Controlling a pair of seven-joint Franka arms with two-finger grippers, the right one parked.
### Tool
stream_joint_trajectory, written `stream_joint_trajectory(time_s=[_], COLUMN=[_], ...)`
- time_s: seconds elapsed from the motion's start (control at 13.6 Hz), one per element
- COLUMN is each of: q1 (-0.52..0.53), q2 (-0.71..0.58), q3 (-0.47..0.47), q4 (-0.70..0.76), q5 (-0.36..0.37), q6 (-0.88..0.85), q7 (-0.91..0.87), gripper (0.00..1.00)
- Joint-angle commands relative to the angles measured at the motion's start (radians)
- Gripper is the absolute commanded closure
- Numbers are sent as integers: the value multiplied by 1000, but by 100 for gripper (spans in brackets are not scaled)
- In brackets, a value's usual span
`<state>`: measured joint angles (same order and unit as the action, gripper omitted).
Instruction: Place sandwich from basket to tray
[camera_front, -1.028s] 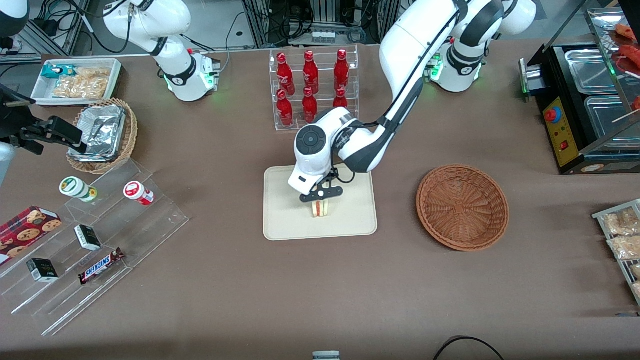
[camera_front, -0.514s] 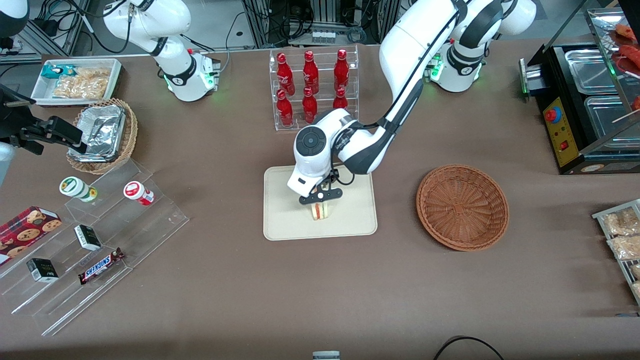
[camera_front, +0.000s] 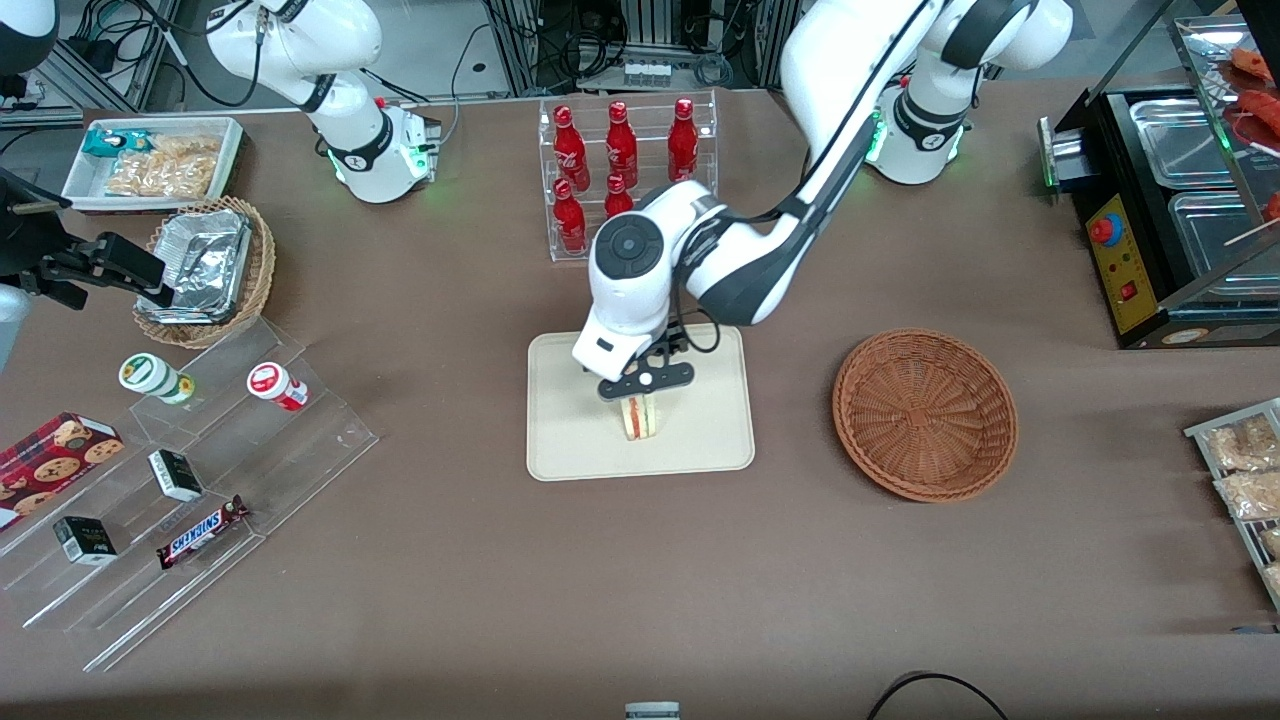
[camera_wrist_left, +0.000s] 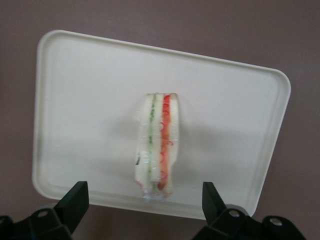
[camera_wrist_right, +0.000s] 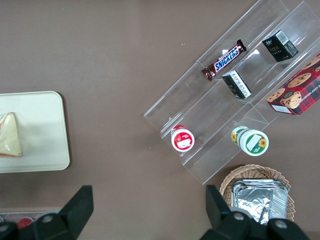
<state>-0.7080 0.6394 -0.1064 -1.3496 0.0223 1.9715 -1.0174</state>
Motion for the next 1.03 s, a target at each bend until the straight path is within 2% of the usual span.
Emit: stream_joint_trajectory(time_s=[0.0, 0.29, 0.81, 0.95], q1=[48, 163, 412, 464], q2=[-73, -138, -384, -452], q3=[-1, -1, -2, -2], q4=[-49, -59, -313, -373], q5=[10, 13, -1, -1], q6=[-71, -240, -247, -249], q7=[112, 149, 521, 581], gripper=[0, 0, 0, 0])
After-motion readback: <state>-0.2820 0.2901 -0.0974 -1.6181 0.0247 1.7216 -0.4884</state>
